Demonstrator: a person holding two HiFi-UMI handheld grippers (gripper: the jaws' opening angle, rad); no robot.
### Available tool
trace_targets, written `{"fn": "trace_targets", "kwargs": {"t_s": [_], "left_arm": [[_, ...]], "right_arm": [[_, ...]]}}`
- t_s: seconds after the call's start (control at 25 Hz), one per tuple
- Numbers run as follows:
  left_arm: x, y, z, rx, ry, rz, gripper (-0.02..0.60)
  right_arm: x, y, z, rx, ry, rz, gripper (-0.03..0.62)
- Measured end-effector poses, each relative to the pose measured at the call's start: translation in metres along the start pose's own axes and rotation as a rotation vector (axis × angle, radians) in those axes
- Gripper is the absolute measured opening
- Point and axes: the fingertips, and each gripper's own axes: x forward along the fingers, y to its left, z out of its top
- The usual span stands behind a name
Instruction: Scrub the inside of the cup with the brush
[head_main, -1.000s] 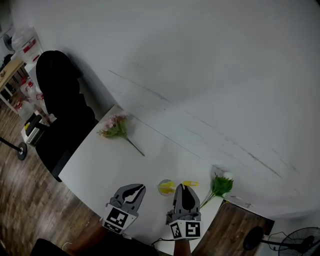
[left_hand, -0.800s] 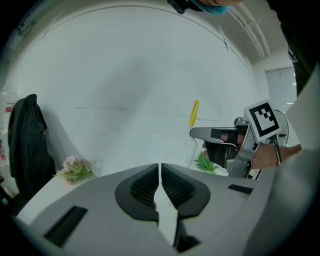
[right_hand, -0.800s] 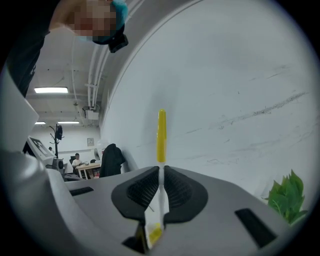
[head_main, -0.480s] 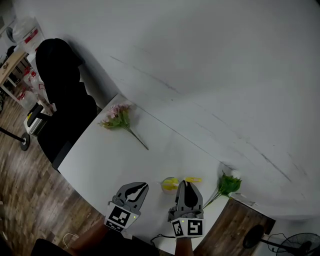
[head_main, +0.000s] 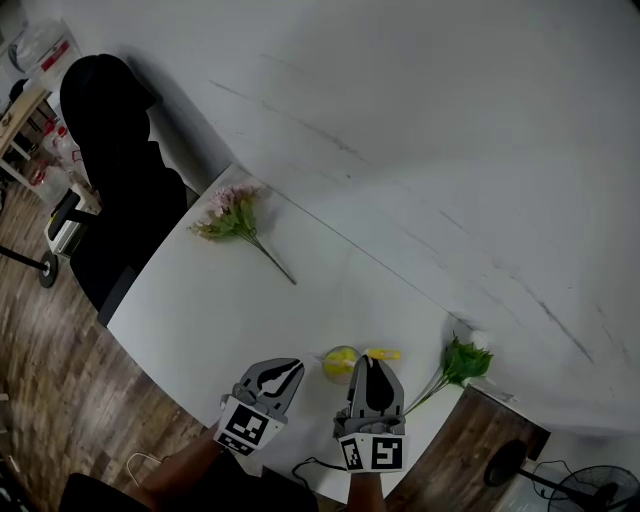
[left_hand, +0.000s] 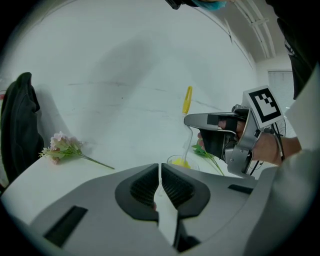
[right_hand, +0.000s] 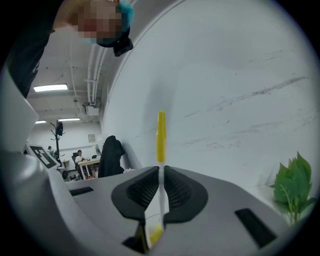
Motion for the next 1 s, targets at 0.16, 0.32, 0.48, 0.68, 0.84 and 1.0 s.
{"fn": "trace_targets", "kwargs": {"t_s": [0.16, 0.32, 0.48, 0.68, 0.84, 1.0], "left_arm": [[0.01, -0.001, -0.01, -0.003, 0.017, -0.006, 0.035], [0.016, -0.003, -0.016, -0.006, 0.031, -0.013, 0.035], [0.02, -0.006, -0.017, 0.001, 0.035, -0.02, 0.035], [0.02, -0.007, -0.017, 0.008, 0.039, -0.023, 0.035], [0.02, -0.008, -0.018, 0.021, 0.043, -0.03, 0.035], [0.019, -0.011, -0.016, 0.026, 0.04, -0.038, 0.035]], "right_arm": [[-0.002, -0.006, -0.005, 0.022, -0.005, -0.008, 0.048], [-0.003, -0.005, -0.006, 0.02, -0.002, -0.007, 0.048], [-0.005, -0.005, -0.006, 0.021, -0.002, -0.011, 0.048], [-0.01, -0.005, -0.002, 0.03, 0.002, -0.019, 0.048], [-0.018, -0.003, 0.006, 0.033, -0.015, -0.024, 0.048], [-0.028, -0.001, 0.019, 0.038, -0.042, -0.034, 0.048]]}}
